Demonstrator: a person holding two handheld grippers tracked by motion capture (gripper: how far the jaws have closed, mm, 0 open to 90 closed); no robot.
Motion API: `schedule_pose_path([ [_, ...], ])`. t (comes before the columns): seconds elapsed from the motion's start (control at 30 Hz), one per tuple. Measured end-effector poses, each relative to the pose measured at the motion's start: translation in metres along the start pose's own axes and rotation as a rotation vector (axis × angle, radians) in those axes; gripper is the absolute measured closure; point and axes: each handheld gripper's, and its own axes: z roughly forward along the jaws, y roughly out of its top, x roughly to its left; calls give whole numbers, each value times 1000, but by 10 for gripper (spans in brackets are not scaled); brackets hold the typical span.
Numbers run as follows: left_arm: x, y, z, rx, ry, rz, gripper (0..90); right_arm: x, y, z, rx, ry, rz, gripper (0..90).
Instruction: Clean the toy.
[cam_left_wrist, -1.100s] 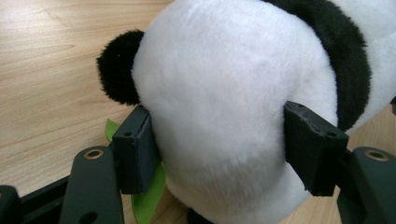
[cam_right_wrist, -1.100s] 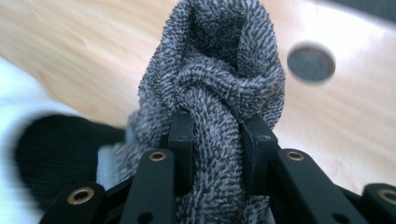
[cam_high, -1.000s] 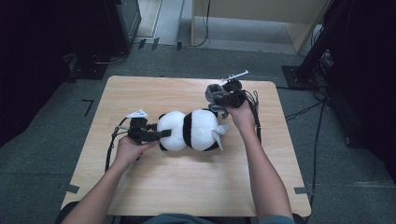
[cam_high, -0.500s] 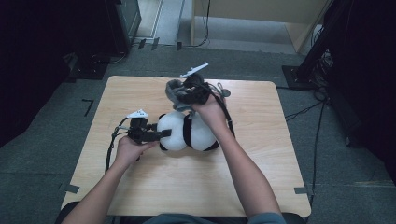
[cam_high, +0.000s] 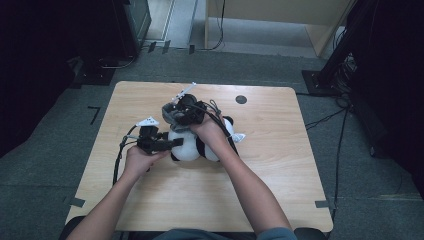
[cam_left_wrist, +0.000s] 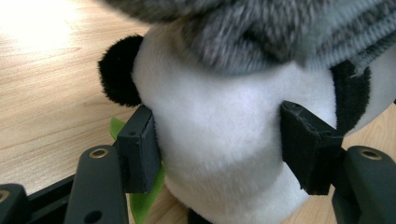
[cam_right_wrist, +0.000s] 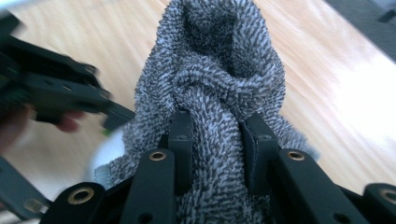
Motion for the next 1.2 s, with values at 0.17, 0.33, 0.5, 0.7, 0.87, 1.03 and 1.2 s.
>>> schedule_pose_path([
  [0.17, 0, 0, 0, -5, 1, -1, 358, -22, -16, -10, 19, -51, 36, 705],
  [0.33, -2, 0, 2, -14, -2, 4, 362, -48, -36, -22, 2, -65, 121, 704],
  [0.5, -1, 0, 2, -11, -5, 5, 363, -70, -48, -33, -15, -110, 164, 704],
  [0.7, -1, 0, 2, -10, -6, 9, 363, -88, -64, -41, -14, -165, 197, 704],
  [0.87, -1, 0, 1, -9, -7, 11, 363, -100, -81, -48, -34, -165, 255, 706],
  [1.03, 1, 0, 1, -7, -15, 6, 363, -110, -104, -59, -51, -156, 312, 708],
  [1.2, 2, -1, 1, -11, -25, -2, 375, -112, -131, -68, -65, -165, 319, 708],
])
